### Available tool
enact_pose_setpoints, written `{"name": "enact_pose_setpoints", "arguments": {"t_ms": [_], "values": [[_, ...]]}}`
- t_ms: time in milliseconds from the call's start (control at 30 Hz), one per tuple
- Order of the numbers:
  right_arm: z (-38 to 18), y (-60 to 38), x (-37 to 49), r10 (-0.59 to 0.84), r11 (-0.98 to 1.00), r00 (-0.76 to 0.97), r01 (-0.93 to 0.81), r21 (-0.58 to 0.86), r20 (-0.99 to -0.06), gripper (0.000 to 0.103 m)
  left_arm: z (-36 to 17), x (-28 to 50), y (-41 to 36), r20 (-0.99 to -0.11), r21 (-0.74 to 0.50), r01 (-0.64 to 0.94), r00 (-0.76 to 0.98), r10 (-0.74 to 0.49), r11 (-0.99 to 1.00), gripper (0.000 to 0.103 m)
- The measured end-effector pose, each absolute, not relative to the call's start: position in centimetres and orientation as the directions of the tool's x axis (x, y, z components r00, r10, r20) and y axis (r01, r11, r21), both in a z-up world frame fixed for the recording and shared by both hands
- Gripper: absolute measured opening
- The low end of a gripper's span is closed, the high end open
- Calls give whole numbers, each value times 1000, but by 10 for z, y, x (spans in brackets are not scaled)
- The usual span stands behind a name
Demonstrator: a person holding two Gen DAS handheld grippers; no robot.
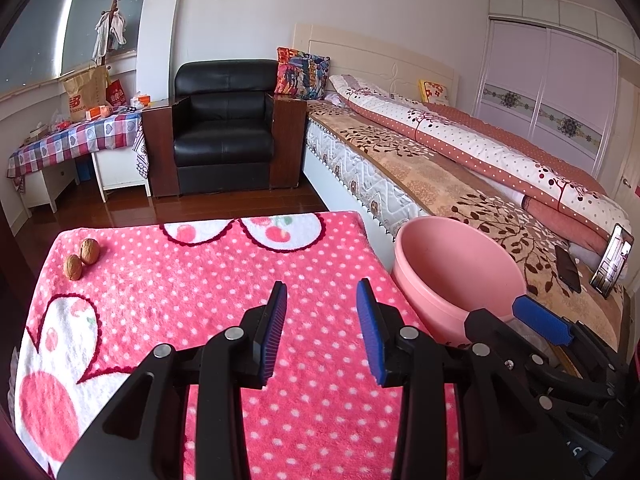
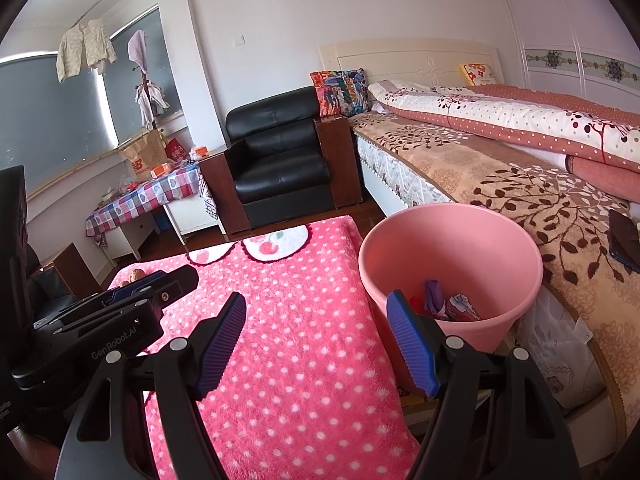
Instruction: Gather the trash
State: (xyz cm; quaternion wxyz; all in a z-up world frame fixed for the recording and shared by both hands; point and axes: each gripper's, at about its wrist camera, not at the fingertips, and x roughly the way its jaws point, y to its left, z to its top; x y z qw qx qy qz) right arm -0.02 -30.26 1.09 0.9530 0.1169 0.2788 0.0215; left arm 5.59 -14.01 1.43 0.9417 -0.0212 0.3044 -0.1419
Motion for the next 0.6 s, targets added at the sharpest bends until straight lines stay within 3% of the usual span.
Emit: {"name": "enact_pose_setpoints", "arguments": {"t_ms": [600], "values": [[12,-302,-2,112,972,843,16,233,-526,72,15,55,-140,-567,-126,253,775,-279,959,37]]}}
